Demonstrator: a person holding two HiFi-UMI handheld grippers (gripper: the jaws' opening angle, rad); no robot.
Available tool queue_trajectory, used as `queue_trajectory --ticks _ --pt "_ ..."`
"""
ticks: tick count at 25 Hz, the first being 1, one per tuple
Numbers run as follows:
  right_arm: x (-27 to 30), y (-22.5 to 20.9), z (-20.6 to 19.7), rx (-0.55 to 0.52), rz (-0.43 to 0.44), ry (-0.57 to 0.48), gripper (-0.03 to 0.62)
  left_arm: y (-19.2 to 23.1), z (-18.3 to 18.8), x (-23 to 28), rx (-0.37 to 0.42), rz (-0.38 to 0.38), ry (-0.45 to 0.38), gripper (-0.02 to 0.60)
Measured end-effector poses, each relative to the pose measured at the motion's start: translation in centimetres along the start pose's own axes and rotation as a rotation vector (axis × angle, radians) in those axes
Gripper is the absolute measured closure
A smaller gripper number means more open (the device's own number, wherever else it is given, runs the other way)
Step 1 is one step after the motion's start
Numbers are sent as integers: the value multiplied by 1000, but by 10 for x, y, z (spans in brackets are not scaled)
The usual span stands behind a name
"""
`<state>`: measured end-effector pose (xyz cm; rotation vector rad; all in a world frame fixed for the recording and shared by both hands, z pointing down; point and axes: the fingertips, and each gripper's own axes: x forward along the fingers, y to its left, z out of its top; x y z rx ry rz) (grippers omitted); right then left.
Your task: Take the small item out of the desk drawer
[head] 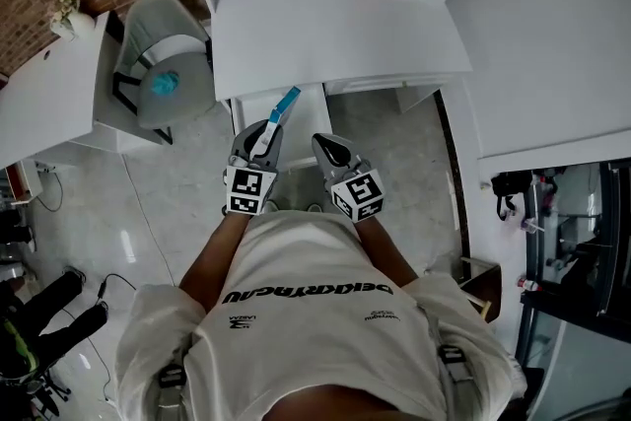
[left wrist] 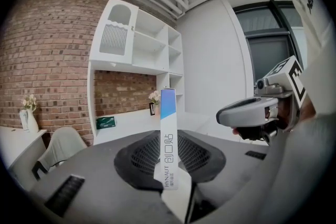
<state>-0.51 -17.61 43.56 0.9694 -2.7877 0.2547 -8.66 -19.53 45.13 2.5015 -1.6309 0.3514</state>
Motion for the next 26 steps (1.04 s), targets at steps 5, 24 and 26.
queue_trajectory --ticks 5,24,26 --pt "1 -2 -1 4 6 -7 597 1 3 -4 -9 7 -23 492" --pt "7 -6 -1 7 4 -7 597 3 -3 -6 -27 9 -18 492" --pt "7 -6 -3 6 3 -5 597 3 -4 -6 -24 13 -19 492"
